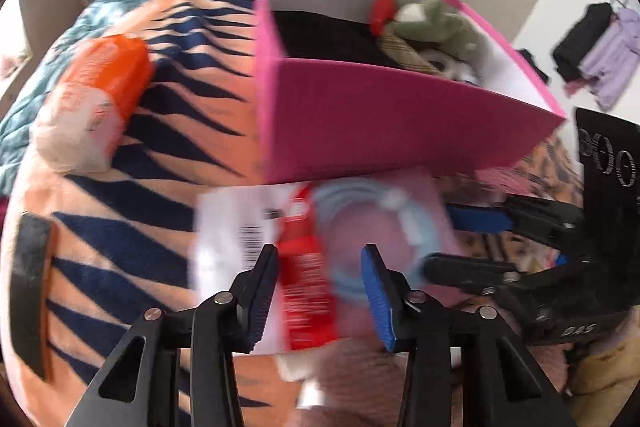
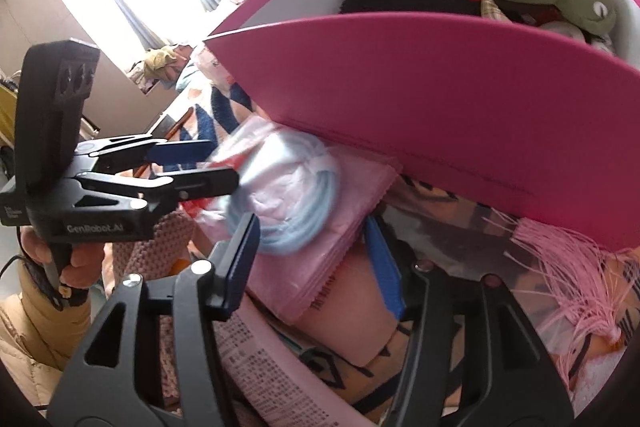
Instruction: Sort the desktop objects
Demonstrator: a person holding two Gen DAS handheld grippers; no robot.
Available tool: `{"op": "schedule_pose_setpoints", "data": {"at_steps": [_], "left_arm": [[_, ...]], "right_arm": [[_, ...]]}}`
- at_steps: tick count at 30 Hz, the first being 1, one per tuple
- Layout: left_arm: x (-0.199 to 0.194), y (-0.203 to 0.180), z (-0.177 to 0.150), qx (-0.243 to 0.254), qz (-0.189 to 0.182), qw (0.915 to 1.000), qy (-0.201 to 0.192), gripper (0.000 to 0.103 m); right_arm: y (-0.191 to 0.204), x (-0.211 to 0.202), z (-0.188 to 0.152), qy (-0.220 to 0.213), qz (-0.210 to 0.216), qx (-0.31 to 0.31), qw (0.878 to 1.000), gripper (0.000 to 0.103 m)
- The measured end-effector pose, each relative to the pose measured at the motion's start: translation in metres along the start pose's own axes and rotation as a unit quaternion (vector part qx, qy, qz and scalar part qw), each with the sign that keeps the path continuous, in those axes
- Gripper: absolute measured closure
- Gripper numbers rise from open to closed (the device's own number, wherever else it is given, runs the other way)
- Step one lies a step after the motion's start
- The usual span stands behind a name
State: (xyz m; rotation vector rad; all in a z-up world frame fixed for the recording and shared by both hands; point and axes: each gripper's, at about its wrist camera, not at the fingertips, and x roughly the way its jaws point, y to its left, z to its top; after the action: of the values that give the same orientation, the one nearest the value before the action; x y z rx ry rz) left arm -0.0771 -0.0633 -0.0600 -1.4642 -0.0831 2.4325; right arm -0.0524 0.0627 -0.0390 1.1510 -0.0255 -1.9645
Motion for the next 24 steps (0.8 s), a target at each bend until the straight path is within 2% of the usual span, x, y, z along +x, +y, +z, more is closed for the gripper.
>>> {"op": "schedule_pose_setpoints", "data": {"at_steps": [2, 5, 6, 8, 11, 13, 14, 16, 19, 21, 22, 23, 24], "left_arm": [[0.001, -0.006, 0.001, 0.009, 0.015, 0.9999, -0.001, 0.061], [-0.004, 0.003, 0.004, -0.009, 0.012, 0.9998, -0.013, 0.056], [-0.007, 0.007, 0.004, -0.017, 0.017, 0.9995, -0.018, 0.054], [-0.012, 0.018, 0.004, -0.031, 0.030, 0.9987, -0.027, 0.042], [-0.014, 0.028, 0.003, -0.041, 0.044, 0.9978, -0.028, 0.041], [-0.011, 0.031, 0.001, -0.042, 0.047, 0.9977, -0.023, 0.041], [-0.009, 0.032, 0.000, -0.040, 0.049, 0.9978, -0.019, 0.040], [-0.005, 0.032, 0.000, -0.037, 0.051, 0.9979, -0.014, 0.033], [-0.004, 0.037, -0.001, -0.038, 0.043, 0.9983, -0.008, 0.031], [-0.007, 0.042, -0.002, -0.045, 0.041, 0.9981, -0.005, 0.030], [-0.007, 0.043, -0.002, -0.047, 0.036, 0.9982, -0.003, 0.030], [-0.007, 0.045, -0.002, -0.048, 0.022, 0.9986, 0.003, 0.030], [-0.006, 0.047, -0.002, -0.050, 0.009, 0.9986, 0.010, 0.030]], "right_arm": [[0.005, 0.002, -0.002, 0.003, 0.003, -0.014, 1.000, 0.049], [0.007, 0.000, -0.004, -0.001, -0.010, -0.018, 1.000, 0.055], [0.006, 0.000, -0.003, -0.003, -0.012, -0.016, 1.000, 0.065], [0.004, -0.001, -0.003, -0.005, -0.013, -0.014, 1.000, 0.072], [0.001, -0.001, -0.002, -0.008, -0.014, -0.014, 1.000, 0.084], [0.000, -0.007, -0.003, -0.018, -0.022, -0.018, 0.999, 0.089], [0.001, -0.010, -0.003, -0.025, -0.034, -0.025, 0.999, 0.103], [0.002, -0.017, -0.007, -0.033, -0.050, -0.046, 0.997, 0.102], [-0.006, -0.014, -0.010, -0.008, -0.036, -0.025, 0.999, 0.102], [-0.012, -0.011, -0.012, 0.002, -0.031, 0.001, 1.000, 0.088], [-0.016, -0.012, -0.012, 0.000, -0.018, 0.012, 1.000, 0.087], [-0.018, -0.014, -0.011, -0.002, -0.003, 0.021, 1.000, 0.080], [-0.019, -0.013, -0.010, -0.001, 0.013, 0.031, 0.999, 0.067]]}}
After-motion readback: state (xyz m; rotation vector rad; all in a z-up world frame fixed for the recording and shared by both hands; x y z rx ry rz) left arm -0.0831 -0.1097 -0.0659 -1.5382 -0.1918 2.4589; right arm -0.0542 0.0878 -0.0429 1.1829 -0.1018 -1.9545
